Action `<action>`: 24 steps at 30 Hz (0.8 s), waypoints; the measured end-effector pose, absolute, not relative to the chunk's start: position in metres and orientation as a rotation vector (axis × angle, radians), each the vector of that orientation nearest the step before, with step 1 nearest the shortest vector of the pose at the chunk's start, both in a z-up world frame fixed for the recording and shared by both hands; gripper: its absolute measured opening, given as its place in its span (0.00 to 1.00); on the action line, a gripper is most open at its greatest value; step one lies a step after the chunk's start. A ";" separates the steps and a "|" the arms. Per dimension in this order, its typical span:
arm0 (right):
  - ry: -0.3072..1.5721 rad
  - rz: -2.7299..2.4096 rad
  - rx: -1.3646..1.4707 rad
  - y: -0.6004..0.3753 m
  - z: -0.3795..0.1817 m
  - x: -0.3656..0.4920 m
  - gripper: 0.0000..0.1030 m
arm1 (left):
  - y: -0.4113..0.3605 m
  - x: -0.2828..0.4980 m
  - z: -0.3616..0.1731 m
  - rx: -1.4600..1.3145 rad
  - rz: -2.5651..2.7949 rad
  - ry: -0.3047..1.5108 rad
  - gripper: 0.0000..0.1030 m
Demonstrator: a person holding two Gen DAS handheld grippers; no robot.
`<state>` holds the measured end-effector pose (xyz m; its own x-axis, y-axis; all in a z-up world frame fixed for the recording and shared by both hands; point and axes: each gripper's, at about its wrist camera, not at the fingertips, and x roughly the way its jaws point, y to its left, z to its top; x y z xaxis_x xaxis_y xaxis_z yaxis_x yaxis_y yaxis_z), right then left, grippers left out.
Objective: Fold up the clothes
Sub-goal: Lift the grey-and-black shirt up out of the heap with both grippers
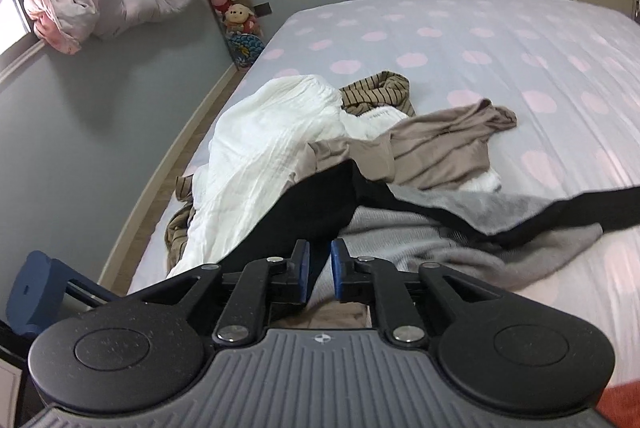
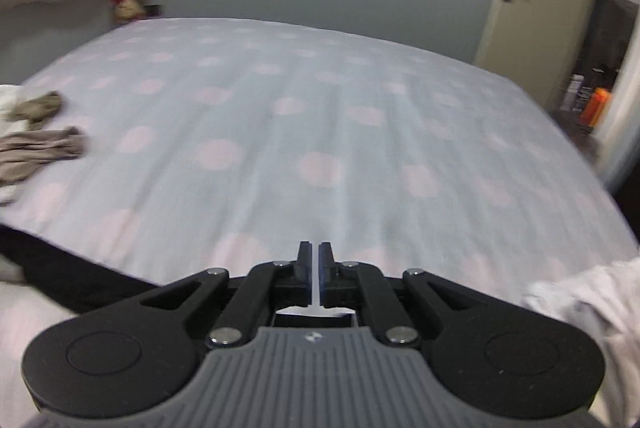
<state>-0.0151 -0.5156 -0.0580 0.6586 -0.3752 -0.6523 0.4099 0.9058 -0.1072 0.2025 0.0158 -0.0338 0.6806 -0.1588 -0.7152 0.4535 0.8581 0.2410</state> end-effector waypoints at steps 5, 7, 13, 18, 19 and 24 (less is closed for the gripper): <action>0.719 -0.234 0.042 -0.457 -0.064 0.010 0.11 | 0.015 0.231 -0.041 0.450 -0.349 0.751 0.11; 0.720 -0.139 0.018 -0.430 -0.069 0.023 0.15 | 0.015 0.240 -0.047 0.472 -0.357 0.748 0.14; 0.712 0.149 -0.152 -0.353 -0.090 0.070 0.27 | 0.013 0.266 -0.070 0.568 -0.416 0.730 0.16; 0.703 0.347 -0.342 -0.301 -0.110 0.105 0.32 | 0.017 0.282 -0.084 0.601 -0.457 0.729 0.23; 0.702 0.375 -0.382 -0.293 -0.114 0.112 0.32 | 0.018 0.285 -0.086 0.605 -0.465 0.732 0.25; 0.706 0.444 -0.523 -0.280 -0.134 0.141 0.32 | 0.022 0.301 -0.101 0.627 -0.481 0.749 0.37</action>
<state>0.1414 -0.2797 -0.1336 0.6796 0.2051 -0.7044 -0.5458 0.7830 -0.2985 0.3005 0.0217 -0.1009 0.6417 -0.1787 -0.7458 0.6037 0.7175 0.3475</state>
